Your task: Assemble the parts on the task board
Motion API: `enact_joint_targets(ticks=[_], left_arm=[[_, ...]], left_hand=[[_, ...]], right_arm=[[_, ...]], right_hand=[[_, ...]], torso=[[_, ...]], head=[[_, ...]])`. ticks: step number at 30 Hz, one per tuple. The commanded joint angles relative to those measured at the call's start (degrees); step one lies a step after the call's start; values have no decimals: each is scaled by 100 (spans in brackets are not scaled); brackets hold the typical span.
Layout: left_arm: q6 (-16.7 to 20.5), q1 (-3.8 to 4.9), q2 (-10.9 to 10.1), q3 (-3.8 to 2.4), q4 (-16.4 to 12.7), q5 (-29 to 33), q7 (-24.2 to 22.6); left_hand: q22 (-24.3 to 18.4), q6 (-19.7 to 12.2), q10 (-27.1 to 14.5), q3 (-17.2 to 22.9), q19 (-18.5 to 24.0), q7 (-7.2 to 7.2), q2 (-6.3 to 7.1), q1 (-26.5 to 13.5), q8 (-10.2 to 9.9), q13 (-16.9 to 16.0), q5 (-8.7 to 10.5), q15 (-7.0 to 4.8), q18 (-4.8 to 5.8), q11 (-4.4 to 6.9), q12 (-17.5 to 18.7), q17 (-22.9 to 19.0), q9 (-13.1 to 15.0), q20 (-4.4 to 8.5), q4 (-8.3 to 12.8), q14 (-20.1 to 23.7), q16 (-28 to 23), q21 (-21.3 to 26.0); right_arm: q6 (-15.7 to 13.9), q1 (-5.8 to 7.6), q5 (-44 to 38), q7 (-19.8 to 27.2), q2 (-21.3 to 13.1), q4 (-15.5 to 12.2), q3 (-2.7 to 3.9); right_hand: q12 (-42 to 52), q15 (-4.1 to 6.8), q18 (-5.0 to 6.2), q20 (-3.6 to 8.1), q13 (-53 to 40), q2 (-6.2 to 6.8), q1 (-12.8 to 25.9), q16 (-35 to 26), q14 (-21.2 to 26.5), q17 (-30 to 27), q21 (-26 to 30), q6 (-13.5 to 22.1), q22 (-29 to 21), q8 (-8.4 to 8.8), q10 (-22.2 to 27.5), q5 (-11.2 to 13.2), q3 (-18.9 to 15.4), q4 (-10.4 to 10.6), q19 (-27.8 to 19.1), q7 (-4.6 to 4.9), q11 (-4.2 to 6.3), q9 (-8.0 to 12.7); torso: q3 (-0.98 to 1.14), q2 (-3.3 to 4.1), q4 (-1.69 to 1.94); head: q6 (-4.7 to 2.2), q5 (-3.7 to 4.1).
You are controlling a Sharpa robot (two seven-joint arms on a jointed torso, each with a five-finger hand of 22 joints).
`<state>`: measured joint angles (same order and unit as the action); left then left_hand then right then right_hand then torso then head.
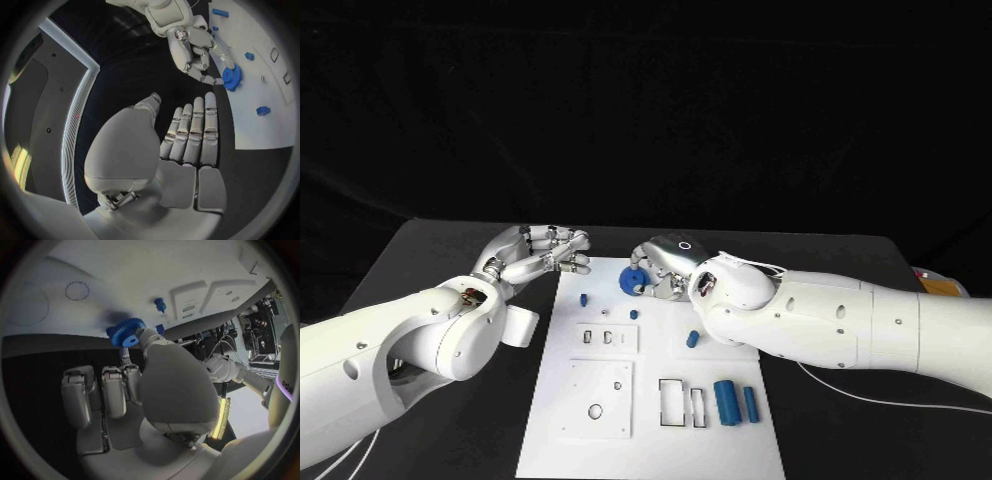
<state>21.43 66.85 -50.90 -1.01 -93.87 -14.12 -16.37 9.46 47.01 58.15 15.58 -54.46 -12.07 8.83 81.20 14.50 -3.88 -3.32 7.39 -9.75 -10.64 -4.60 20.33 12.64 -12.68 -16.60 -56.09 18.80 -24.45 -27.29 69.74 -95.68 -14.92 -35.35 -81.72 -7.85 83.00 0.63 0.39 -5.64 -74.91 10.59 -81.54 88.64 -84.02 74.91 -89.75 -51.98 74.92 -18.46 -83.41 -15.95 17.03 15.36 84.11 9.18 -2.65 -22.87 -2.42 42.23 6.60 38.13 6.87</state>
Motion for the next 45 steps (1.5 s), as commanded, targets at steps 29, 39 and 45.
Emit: enact_joint_targets(ticks=[29, 39, 45], left_arm=[[-88, 8, 11, -5, -6, 30, -36], [-89, 8, 8, -5, 7, 30, -33], [-90, 8, 3, -5, 7, 30, -29]], left_hand=[[-7, -63, -53, -50, 36, -172, -45, 9, -35, 2, 24, 9, -56, 8, 27, 12, -7, -7, 3, 52, -29, 25], [-7, -63, -53, -50, 36, -172, -45, 9, -35, 2, 24, 9, -56, 8, 27, 12, -7, -7, 3, 52, -29, 25], [-8, -68, -58, -59, 38, -177, -48, 8, -39, 2, 24, 11, -57, 6, 31, 19, -6, -10, 1, 55, -35, 24]], right_arm=[[190, -92, -124, -46, 406, 441, -5], [358, -92, 19, 40, 396, 434, -6], [443, -92, 84, 57, 365, 434, -7]], right_hand=[[-161, -37, -39, -15, -544, 150, 399, 12, -499, 1026, -25, 83, 1508, 221, 128, 116, 28, 113, 589, -63, -115, 37], [-175, -82, -39, -72, -542, 4, 1310, 30, -510, 1085, -25, 173, 1508, 333, 156, -68, -435, 136, 589, -36, -155, -1], [-162, -78, -39, -70, -562, -139, 1624, 37, -515, 1108, -25, 156, 1508, 348, 144, -361, -536, 141, 589, -43, -149, -30]], torso=[[11, 1, -21], [16, 1, -23], [19, 5, -31]], head=[[30, -47], [23, -56], [28, -56]])
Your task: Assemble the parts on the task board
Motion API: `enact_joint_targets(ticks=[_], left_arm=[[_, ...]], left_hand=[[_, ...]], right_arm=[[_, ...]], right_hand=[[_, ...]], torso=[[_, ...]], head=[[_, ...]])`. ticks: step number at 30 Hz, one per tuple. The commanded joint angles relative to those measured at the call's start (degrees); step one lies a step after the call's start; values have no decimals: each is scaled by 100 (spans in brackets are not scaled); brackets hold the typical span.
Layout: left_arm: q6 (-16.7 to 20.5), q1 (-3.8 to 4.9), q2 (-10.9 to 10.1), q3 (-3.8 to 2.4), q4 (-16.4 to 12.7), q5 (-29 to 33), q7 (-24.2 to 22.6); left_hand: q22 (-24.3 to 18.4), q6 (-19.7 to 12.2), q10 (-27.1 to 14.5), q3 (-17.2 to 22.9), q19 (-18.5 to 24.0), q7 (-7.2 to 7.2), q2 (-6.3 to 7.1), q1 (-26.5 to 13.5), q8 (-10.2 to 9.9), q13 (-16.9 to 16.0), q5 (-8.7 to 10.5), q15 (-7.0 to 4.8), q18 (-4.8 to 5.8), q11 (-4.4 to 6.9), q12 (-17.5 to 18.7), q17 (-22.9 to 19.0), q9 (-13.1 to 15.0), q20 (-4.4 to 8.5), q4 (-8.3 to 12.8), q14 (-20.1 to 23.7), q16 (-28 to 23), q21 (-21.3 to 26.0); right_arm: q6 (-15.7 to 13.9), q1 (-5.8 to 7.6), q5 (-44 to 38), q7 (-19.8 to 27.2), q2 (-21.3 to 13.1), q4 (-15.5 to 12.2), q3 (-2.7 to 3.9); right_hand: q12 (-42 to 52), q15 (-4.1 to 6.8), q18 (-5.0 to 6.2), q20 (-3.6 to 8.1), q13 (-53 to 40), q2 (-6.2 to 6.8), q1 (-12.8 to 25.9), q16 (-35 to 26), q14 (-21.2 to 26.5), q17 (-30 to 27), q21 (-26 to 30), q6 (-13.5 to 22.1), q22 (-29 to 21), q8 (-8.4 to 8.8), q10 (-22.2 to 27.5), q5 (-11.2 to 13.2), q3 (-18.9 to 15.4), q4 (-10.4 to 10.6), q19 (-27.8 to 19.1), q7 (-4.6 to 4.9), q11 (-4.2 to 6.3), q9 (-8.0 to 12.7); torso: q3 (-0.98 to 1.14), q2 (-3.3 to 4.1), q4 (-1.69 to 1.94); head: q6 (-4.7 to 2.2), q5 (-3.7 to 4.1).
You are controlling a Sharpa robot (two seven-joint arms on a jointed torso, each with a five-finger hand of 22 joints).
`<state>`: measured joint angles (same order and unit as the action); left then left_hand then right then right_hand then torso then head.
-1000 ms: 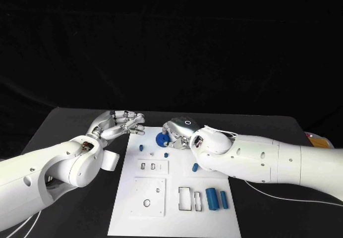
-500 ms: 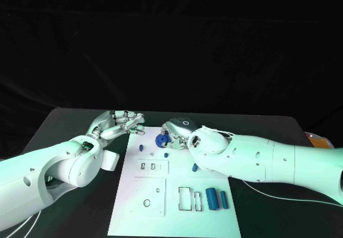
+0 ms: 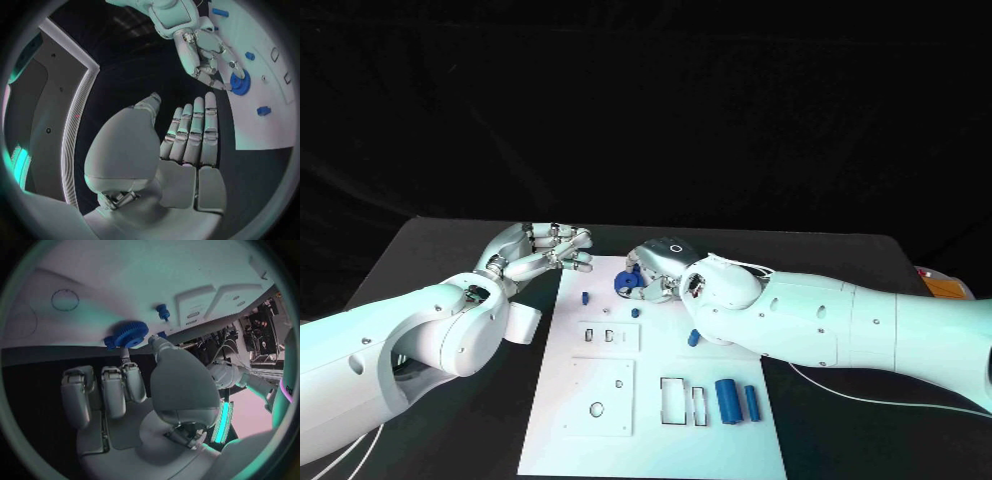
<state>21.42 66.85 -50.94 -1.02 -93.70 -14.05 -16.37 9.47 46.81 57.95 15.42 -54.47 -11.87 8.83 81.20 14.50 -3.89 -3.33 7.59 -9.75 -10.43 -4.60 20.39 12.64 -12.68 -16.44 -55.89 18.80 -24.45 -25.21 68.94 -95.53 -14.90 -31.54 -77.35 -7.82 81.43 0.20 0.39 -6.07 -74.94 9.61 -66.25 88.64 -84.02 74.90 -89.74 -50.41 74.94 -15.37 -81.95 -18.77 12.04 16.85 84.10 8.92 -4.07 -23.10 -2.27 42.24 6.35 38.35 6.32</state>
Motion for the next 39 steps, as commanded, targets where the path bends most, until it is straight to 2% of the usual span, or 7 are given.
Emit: enact_joint_targets(ticks=[1, 16, 23, 27, 34, 38, 39], left_arm=[[-89, 7, 6, -4, -9, 23, -29], [-85, 6, -11, -4, 16, 23, -44], [-80, 6, -20, -4, 22, 23, -49], [-75, 6, -28, -4, 21, 23, -49], [-67, 6, -47, -4, 16, 24, -55], [-63, 6, -51, -3, 9, 27, -58], [-63, 6, -51, -3, 7, 28, -59]], left_hand=[[-9, -48, -37, -43, 38, -197, -48, 9, -39, 2, 24, -9, -57, -15, 32, 13, -7, -10, -15, 35, -35, 24], [-10, -50, -38, -45, 38, -198, -49, 9, -40, 2, 24, -9, -58, -16, 32, 14, -7, -11, -15, 35, -36, 24], [-10, -50, -38, -45, 38, -198, -49, 9, -40, 2, 24, -9, -58, -16, 32, 14, -7, -11, -15, 35, -36, 24], [-10, -50, -38, -45, 38, -198, -49, 9, -40, 2, 24, -9, -58, -16, 32, 14, -7, -11, -15, 35, -36, 24], [-10, -50, -38, -45, 38, -198, -49, 9, -40, 2, 24, -9, -58, -16, 32, 14, -7, -11, -15, 35, -36, 24], [-10, -50, -38, -45, 38, -198, -49, 9, -40, 2, 24, -9, -58, -16, 32, 14, -7, -11, -15, 35, -36, 24], [-10, -50, -38, -45, 38, -198, -49, 9, -40, 2, 24, -9, -58, -16, 32, 14, -7, -11, -15, 35, -36, 24]], right_arm=[[249, -11, 78, 55, -20, -2, -11], [360, -11, 155, 52, -89, -8, -17], [146, -10, 178, 82, -266, -189, -17], [-84, 9, 226, 130, -534, -457, -7], [-403, 187, 641, 234, -1309, -1129, 31], [-309, 315, 1247, 458, -1815, -1398, 43], [-272, 329, 1355, 526, -1890, -1421, 44]], right_hand=[[-2, -34, -39, -25, -563, -59, 130, 37, -514, 1107, -26, -7, 1506, 39, -5, -122, -41, -8, 590, -19, -6, -12], [22, -26, -39, -19, -591, -109, 183, 44, -520, 1134, -26, -34, 1506, 35, -28, -271, -21, -19, 590, -30, 4, -31], [50, -22, -39, -16, -623, -123, 172, 47, -523, 1145, -26, -43, 1506, 36, -56, -345, 9, -24, 590, -35, 8, -39], [68, -19, -39, -13, -642, -125, 163, 48, -524, 1150, -26, -52, 1506, 35, -73, -396, 28, -27, 590, -38, 11, -45], [80, -16, -39, -9, -655, -94, 110, 43, -519, 1126, -26, -58, 1506, 39, -86, -421, 55, -46, 590, -41, 16, -51], [86, -11, -39, -2, -666, 18, -272, 42, -518, 1126, -26, -77, 1506, 57, -95, 19, 161, -141, 590, -40, 17, -75], [86, -11, -39, -2, -666, 18, -272, 42, -518, 1126, -26, -77, 1506, 57, -95, 19, 161, -141, 590, -40, 17, -75]], torso=[[4, 4, -5], [12, 9, -13], [8, 7, 1], [9, 1, -5], [14, -8, -61], [26, -20, -100], [28, -23, -108]], head=[[8, 1], [-5, -8], [-4, 4], [-6, 8], [-46, -12], [-63, -12], [-65, -12]])
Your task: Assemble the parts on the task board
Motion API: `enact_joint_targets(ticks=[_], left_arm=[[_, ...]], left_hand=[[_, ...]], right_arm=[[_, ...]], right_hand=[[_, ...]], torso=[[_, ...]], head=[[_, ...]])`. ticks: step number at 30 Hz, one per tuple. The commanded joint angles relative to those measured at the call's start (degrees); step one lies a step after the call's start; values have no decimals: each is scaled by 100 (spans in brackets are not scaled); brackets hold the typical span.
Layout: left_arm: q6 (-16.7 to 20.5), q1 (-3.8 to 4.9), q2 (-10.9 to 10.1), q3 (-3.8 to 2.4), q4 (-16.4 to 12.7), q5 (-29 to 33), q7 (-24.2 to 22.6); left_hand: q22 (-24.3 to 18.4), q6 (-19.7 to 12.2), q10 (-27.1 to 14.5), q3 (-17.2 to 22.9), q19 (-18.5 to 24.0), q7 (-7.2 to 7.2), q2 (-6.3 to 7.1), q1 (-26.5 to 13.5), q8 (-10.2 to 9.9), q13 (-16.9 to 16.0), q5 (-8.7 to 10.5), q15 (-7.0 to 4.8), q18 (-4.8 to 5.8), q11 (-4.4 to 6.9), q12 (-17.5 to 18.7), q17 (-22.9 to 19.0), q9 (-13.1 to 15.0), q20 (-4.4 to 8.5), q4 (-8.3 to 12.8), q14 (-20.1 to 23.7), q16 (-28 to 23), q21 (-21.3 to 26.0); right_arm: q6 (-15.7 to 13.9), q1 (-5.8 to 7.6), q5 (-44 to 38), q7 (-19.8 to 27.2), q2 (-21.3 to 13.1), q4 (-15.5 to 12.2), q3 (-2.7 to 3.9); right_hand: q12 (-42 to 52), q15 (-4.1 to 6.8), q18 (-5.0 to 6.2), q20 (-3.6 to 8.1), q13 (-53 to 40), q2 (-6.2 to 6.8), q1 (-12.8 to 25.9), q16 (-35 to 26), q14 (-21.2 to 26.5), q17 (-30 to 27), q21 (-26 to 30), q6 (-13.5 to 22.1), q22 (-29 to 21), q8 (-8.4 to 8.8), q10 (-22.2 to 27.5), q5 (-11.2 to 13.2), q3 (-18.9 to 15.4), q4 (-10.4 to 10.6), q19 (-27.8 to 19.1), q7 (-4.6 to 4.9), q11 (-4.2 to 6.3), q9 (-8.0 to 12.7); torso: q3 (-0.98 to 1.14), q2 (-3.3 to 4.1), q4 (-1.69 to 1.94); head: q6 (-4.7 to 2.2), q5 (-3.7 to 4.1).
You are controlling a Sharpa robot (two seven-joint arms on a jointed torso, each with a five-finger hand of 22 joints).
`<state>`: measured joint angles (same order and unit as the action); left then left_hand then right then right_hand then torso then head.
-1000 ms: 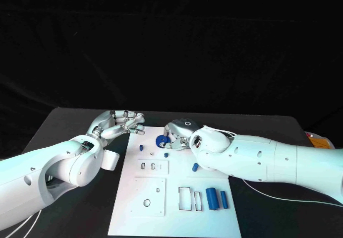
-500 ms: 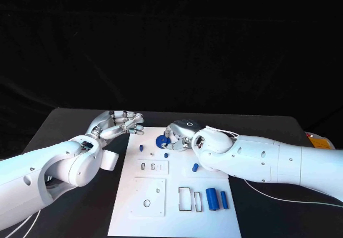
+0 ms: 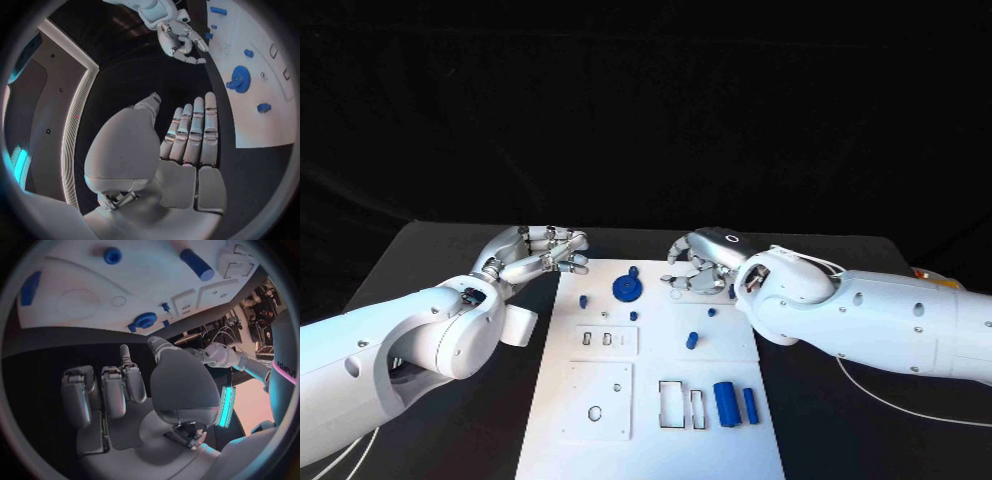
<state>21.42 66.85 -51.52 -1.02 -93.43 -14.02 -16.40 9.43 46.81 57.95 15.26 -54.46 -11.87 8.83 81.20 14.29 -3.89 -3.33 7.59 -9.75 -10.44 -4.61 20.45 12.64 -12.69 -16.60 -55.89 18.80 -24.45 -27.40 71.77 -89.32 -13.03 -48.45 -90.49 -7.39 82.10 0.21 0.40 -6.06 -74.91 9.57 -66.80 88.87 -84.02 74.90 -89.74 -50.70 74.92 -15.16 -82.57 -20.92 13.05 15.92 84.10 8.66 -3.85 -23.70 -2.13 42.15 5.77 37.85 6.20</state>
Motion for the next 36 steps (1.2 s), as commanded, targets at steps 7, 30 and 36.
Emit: enact_joint_targets(ticks=[7, 30, 36], left_arm=[[-80, 6, 32, -4, -27, 31, -61], [-104, 3, 32, -3, 3, 36, -62], [-108, 3, 31, -3, 8, 37, -59]], left_hand=[[-7, -55, -42, -39, 40, -203, -53, 16, -23, 1, 23, -6, -60, -19, 35, 18, -6, -14, 3, 36, -41, 21], [-7, -54, -40, -40, 40, -202, -54, 18, -22, 0, 23, -6, -60, -19, 34, 20, -5, -15, 3, 35, -42, 20], [-7, -54, -40, -40, 40, -202, -54, 18, -22, 0, 23, -6, -60, -19, 34, 20, -5, -15, 3, 35, -42, 20]], right_arm=[[281, 84, 1516, 1007, -834, -156, -1], [234, -388, 1490, 1434, -1205, 257, -20], [235, -419, 1500, 1391, -1135, 341, -20]], right_hand=[[-18, -9, -40, -7, -641, 123, -946, 20, -518, 1135, -26, 32, 1508, 149, 8, 703, 270, -344, 590, -26, 3, -5], [-70, -114, -40, -81, -593, 210, -983, 23, -519, 1147, -26, 444, 1508, 449, 51, 1166, 22, -221, 590, 130, -127, 30], [-53, -123, -40, -92, -609, 174, -1025, 26, -522, 1160, -26, 449, 1508, 454, 37, 1122, 2, -214, 590, 140, -137, 22]], torso=[[40, -29, -77], [72, -30, -102], [61, -32, -85]], head=[[-14, 94], [60, 106], [87, 83]])
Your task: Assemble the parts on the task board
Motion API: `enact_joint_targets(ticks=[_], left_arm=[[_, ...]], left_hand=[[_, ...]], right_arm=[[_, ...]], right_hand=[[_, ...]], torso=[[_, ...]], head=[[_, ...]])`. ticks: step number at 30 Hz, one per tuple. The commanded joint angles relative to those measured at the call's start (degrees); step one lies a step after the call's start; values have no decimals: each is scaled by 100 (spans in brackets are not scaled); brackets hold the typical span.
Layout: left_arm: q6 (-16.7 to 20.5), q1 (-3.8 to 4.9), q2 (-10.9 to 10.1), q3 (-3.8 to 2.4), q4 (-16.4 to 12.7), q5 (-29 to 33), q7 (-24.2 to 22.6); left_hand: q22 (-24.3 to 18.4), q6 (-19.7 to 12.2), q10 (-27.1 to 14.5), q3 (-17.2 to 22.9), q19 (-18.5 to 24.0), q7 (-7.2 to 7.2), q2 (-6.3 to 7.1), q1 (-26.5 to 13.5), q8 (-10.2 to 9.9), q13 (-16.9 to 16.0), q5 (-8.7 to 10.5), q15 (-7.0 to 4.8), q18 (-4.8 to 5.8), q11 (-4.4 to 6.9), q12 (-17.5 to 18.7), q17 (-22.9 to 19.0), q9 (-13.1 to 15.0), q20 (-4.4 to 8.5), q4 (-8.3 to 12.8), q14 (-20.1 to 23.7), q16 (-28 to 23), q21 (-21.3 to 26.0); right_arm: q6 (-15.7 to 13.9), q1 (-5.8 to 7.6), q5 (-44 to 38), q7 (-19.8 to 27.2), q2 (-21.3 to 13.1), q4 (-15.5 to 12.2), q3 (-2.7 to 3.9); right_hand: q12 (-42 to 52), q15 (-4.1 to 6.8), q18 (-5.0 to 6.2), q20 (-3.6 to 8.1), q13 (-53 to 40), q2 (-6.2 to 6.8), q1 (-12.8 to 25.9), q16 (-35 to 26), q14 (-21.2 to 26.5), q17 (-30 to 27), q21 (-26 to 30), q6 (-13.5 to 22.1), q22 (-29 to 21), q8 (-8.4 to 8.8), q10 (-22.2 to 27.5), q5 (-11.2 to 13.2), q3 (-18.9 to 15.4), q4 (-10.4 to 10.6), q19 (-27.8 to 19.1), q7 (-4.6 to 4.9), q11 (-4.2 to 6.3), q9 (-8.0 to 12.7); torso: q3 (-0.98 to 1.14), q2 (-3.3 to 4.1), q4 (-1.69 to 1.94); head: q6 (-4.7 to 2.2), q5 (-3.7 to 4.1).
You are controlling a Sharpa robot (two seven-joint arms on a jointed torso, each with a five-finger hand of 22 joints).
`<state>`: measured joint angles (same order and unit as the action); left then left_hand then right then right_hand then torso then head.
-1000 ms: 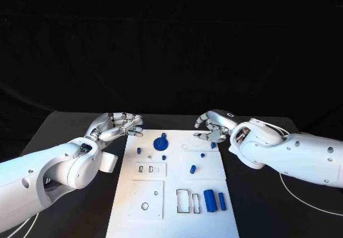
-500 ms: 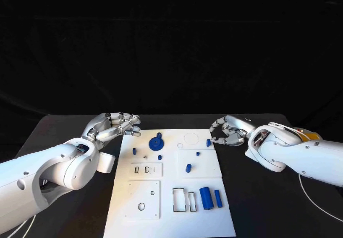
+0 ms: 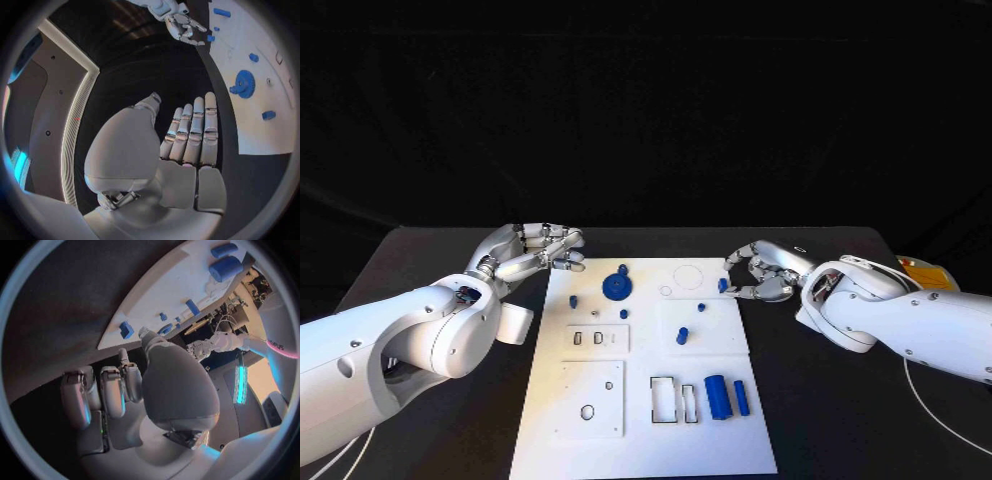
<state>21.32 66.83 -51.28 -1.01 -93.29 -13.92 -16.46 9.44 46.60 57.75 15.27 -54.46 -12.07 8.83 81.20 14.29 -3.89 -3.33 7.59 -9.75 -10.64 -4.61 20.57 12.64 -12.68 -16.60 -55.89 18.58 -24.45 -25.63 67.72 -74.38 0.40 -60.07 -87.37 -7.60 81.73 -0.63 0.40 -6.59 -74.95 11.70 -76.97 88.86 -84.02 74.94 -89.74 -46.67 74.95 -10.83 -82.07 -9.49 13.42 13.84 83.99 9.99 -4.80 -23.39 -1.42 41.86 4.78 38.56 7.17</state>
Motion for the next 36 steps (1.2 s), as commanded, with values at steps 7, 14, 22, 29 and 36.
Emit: enact_joint_targets(ticks=[7, 14, 22, 29, 36], left_arm=[[-101, 4, 4, -3, -4, 27, -52], [-98, 4, 4, -3, 8, 27, -49], [-101, 4, 8, -3, 22, 27, -49], [-104, 4, 6, -3, 25, 27, -45], [-133, 4, 5, -3, 32, 28, -31]], left_hand=[[-9, -26, -12, -44, 41, -179, -63, 28, -19, -2, 23, -6, -62, 3, 31, 17, -1, -17, 5, 35, -24, 18], [-9, -26, -12, -44, 41, -179, -63, 28, -19, -2, 23, -6, -62, 3, 31, 17, -1, -17, 5, 35, -24, 18], [-9, -26, -12, -44, 41, -179, -63, 28, -19, -2, 23, -6, -62, 3, 31, 17, -1, -17, 5, 35, -24, 18], [-9, -26, -12, -44, 41, -179, -63, 28, -19, -2, 23, -6, -62, 3, 31, 17, -1, -17, 5, 35, -24, 18], [-10, -25, -12, -50, 43, -180, -70, 27, -19, -3, 23, -6, -63, 3, 31, 24, 0, -18, 1, 36, -29, 16]], right_arm=[[54, -77, 44, -11, 141, 145, -1], [73, -115, 87, -50, 233, 253, -3], [98, -136, 83, -66, 321, 348, -4], [112, -148, 73, -70, 359, 378, -4], [105, -152, -7, -83, 374, 385, -4]], right_hand=[[8, -50, -40, -60, -629, -210, -219, 28, -522, 1160, -26, -44, 1505, -14, -33, 2, 8, -25, 601, 14, -49, -57], [28, -46, -40, -59, -647, -338, -371, 31, -524, 1169, -26, -107, 1505, -31, -50, 68, 122, -68, 601, 8, -41, -78], [45, -43, -40, -56, -665, -369, -432, 32, -525, 1175, -26, -143, 1505, -36, -66, 73, 182, -97, 601, 7, -39, -84], [64, -41, -40, -54, -684, -378, -453, 33, -526, 1177, -26, -183, 1505, -48, -84, 74, 212, -109, 601, 6, -38, -90], [121, -29, -40, -46, -742, -425, -458, 40, -532, 1204, -26, -338, 1505, -92, -140, 74, 298, -100, 601, -14, -22, -106]], torso=[[-6, -4, -8], [-2, -9, -1], [2, -8, -10], [-1, -4, -17], [-5, -10, -5]], head=[[38, -48], [59, -42], [71, -67], [57, -102], [76, -89]])
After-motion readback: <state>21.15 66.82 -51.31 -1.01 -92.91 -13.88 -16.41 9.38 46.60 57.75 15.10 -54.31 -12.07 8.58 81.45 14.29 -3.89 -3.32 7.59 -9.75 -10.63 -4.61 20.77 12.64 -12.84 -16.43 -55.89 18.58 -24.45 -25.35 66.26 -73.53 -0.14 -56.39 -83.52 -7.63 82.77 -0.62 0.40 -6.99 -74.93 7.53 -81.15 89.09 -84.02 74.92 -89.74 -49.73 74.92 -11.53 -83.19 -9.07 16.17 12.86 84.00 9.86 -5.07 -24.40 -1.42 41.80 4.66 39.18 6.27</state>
